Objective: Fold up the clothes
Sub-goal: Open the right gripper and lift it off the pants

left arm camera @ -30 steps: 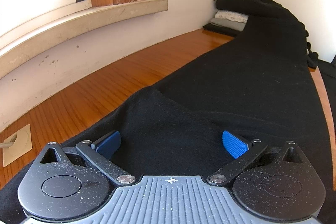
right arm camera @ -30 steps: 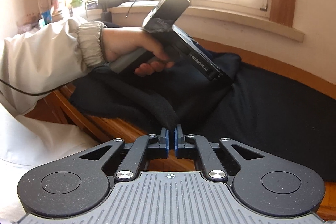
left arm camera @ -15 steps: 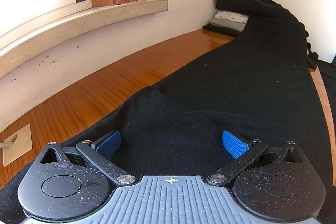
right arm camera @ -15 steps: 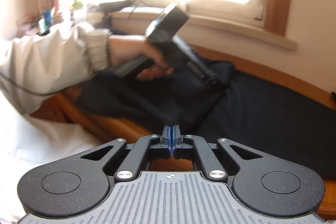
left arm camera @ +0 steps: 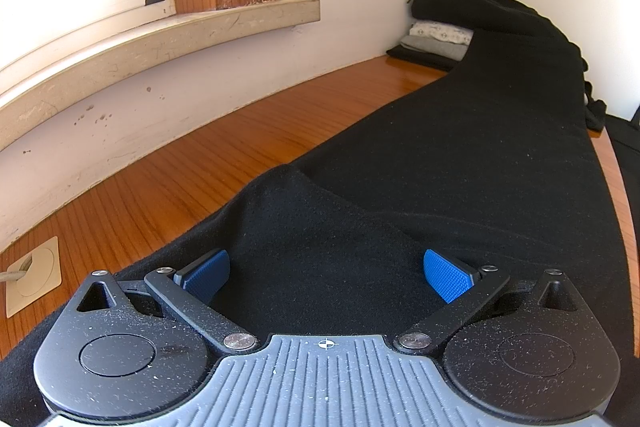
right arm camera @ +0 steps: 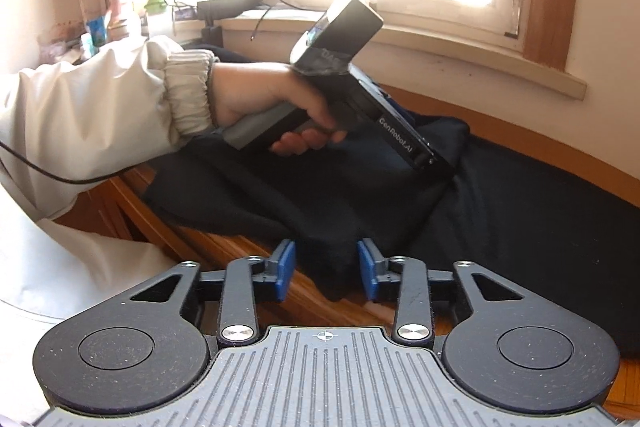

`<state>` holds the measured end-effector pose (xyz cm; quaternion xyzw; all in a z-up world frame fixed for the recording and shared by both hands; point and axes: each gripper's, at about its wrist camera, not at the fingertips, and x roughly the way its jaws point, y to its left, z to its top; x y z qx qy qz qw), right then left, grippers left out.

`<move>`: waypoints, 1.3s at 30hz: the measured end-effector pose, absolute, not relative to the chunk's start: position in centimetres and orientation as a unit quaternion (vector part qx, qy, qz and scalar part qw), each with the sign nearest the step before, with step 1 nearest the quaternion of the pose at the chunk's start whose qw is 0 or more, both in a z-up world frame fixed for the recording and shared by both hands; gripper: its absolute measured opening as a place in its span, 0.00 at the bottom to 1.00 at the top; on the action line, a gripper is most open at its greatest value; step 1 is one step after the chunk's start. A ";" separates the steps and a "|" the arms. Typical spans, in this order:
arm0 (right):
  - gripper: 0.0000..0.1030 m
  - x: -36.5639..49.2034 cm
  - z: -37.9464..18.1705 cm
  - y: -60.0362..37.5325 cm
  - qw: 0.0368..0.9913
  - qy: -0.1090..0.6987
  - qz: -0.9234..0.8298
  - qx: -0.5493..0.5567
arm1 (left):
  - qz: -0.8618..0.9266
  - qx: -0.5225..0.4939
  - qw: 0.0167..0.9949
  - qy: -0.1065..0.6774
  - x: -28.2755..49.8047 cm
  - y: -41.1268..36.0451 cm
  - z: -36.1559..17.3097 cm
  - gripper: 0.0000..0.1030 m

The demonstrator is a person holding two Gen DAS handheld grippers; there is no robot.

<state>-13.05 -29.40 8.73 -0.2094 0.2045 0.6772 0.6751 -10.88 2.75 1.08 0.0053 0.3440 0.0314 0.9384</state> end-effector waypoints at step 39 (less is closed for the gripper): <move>0.80 -10.5 4.6 -25.7 0.728 0.179 0.649 -0.134 | 0.138 -0.038 0.936 0.320 -17.6 12.3 2.0 1.00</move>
